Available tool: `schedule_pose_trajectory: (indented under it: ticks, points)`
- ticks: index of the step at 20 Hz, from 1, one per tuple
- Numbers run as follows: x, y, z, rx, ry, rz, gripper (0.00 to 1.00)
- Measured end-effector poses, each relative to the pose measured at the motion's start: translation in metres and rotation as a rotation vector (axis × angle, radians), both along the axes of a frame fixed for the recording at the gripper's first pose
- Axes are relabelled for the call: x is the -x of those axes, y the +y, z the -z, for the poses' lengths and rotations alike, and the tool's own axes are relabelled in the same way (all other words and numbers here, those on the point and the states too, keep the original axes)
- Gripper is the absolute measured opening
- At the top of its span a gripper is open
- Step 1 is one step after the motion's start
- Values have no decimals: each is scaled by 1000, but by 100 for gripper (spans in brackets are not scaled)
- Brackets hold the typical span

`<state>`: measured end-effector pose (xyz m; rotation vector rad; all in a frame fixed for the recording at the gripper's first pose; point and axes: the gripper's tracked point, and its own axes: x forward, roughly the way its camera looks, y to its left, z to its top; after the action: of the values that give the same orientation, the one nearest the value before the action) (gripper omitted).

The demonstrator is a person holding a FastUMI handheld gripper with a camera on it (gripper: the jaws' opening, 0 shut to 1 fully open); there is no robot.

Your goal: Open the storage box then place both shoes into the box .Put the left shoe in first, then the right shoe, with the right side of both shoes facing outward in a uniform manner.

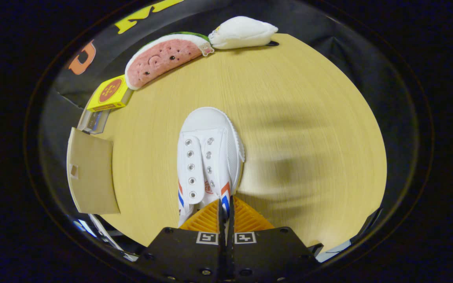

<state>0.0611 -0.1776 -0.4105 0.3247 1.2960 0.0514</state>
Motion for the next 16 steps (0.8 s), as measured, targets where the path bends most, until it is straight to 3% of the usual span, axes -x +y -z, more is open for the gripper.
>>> schedule_pose_trajectory:
  ticks: [8,16]
  points:
    - [16,8,-56,-93,-34,24,0]
    - [16,92,-132,-122,-128,-80,0]
